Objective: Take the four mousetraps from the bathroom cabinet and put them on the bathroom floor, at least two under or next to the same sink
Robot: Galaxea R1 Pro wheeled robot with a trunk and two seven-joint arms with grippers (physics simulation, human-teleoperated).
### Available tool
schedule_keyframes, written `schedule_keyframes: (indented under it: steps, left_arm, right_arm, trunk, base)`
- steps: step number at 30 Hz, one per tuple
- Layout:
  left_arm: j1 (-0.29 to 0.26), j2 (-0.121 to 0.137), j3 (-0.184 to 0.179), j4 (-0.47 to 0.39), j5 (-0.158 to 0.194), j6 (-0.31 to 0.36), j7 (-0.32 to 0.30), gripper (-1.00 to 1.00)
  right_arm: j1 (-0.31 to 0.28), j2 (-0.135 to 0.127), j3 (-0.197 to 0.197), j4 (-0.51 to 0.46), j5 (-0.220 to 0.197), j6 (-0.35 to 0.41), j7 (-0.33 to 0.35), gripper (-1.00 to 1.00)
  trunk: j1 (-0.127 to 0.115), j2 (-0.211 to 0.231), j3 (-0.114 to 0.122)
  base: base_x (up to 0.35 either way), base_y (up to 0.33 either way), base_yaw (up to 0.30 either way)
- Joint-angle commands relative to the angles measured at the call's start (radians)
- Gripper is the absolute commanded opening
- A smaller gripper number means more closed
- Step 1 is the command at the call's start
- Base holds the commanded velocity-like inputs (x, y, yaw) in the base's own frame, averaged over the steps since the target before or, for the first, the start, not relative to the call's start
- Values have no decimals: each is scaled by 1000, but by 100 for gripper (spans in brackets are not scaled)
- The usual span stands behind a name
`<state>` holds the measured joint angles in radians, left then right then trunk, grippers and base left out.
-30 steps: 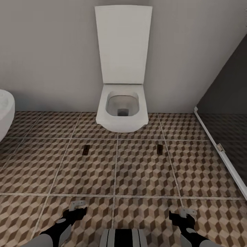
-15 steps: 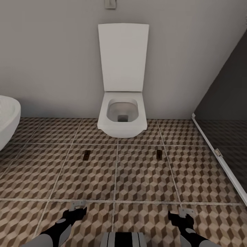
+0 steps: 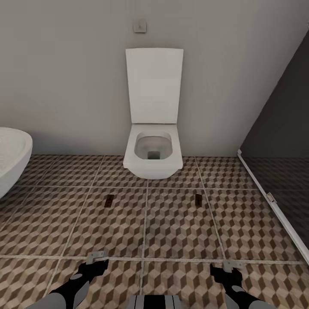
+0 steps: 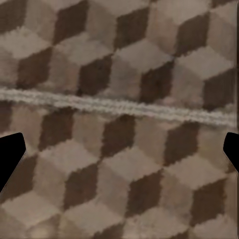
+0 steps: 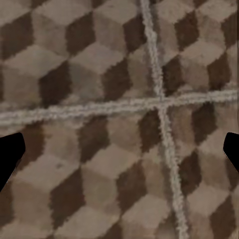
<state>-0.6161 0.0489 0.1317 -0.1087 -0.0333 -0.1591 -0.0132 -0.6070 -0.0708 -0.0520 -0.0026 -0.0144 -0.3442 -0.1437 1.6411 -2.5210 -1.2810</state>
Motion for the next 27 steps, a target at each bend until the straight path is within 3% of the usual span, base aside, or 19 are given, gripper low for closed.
schedule_keyframes:
  steps: [1, 27]
  left_arm:
    - [-1, 0, 6, 1, -4, -4, -1, 100]
    - [-1, 0, 6, 1, -1, -6, -1, 100]
  right_arm:
    - [0, 0, -5, 1, -1, -4, 1, 100]
    - [0, -5, -5, 1, 2, 0, 1, 100]
  trunk:
    - [-1, 0, 3]
    - [-12, 6, 104]
  base:
    - [0, 0, 0]
    - [0, 0, 0]
